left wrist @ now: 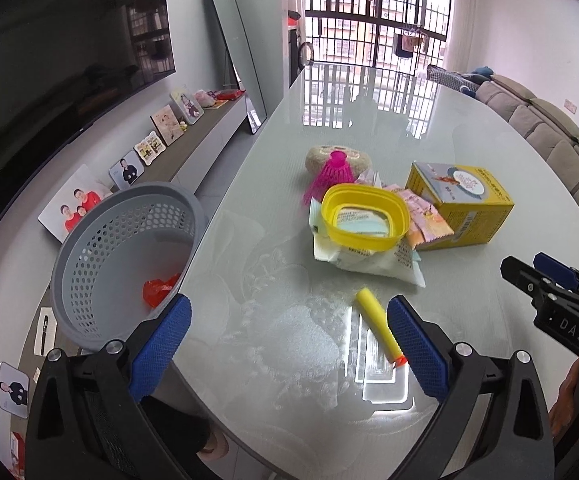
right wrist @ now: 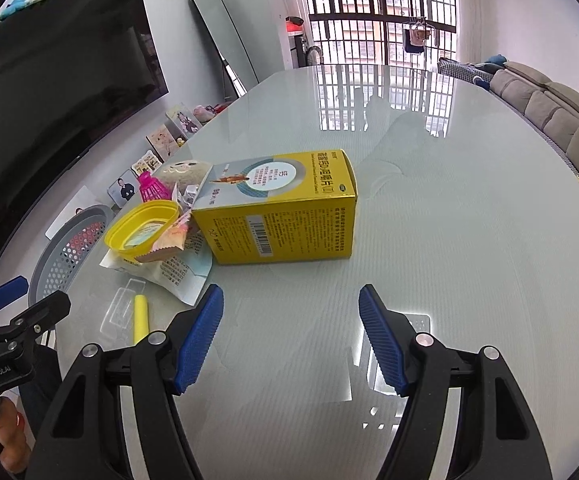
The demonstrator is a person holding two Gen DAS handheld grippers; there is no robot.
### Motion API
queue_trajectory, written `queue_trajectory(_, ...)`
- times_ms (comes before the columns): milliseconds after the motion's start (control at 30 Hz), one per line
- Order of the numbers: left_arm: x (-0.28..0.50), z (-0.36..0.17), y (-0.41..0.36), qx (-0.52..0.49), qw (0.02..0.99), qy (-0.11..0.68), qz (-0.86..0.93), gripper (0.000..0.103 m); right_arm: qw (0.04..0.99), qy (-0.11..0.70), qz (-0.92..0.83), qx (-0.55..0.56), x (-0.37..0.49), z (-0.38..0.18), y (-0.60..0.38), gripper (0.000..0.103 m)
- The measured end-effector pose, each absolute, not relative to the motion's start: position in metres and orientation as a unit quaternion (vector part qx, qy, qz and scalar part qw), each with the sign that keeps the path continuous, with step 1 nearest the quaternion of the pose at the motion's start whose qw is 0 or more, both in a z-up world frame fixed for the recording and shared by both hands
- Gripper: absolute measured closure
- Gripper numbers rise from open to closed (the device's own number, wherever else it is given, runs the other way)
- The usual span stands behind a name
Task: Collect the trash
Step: 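Grasp the yellow foam stick with the left tool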
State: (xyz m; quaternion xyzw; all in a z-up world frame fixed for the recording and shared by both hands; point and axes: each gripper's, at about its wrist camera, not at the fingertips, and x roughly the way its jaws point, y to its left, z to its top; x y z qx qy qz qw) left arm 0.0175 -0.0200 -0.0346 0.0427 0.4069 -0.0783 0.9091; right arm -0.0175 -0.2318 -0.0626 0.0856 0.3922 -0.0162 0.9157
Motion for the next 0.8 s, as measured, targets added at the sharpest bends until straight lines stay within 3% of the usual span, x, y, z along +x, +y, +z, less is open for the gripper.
queue_trajectory(800, 0.024, -0.061, -0.04, 0.039, 0.894, 0.441, -0.065, 0.006, 0.915, 0.391, -0.011, 0.099, -0.008, -0.071, -0.262, 0.036)
